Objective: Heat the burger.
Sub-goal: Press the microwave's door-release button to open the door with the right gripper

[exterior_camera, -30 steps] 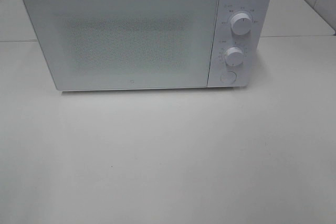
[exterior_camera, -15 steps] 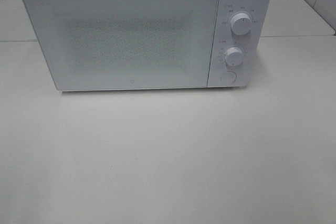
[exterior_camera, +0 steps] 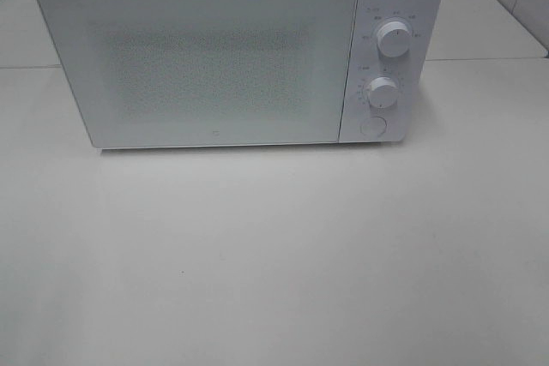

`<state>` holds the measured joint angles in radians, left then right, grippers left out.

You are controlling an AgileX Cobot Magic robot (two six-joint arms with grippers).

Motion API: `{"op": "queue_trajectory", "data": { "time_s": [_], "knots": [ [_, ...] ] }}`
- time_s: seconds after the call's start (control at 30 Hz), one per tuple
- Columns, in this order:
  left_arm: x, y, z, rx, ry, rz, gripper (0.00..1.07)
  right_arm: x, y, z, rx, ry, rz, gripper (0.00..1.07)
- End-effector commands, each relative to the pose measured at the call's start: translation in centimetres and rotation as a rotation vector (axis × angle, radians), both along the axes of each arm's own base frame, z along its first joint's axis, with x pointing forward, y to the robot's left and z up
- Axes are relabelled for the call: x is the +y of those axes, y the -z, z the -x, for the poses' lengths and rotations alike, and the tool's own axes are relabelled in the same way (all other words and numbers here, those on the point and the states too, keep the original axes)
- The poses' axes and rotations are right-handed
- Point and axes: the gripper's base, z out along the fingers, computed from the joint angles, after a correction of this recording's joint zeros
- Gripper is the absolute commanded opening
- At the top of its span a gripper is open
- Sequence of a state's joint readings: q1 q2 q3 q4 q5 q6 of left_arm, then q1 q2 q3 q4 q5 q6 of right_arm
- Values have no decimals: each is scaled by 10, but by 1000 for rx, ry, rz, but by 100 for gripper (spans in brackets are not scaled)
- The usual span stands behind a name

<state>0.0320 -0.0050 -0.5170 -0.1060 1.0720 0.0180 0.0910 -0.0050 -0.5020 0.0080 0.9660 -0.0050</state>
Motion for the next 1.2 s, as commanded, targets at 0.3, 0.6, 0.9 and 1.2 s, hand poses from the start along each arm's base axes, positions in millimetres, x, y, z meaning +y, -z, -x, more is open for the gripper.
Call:
{"op": "queue_trajectory", "data": {
  "time_s": [0.3, 0.6, 0.9, 1.2],
  "knots": [
    [0, 0, 0, -5, -5, 6, 98, 3, -25, -25, -105, 0, -14, 76],
    [0, 0, 0, -5, -5, 6, 98, 4, -34, -52, -159, 10, -2, 76],
    [0, 0, 0, -5, -5, 6, 98, 6, -16, -81, -185, 20, -30, 76],
    [0, 0, 0, -5, -5, 6, 98, 9, 7, -109, -206, 57, -130, 76]
  ]
}}
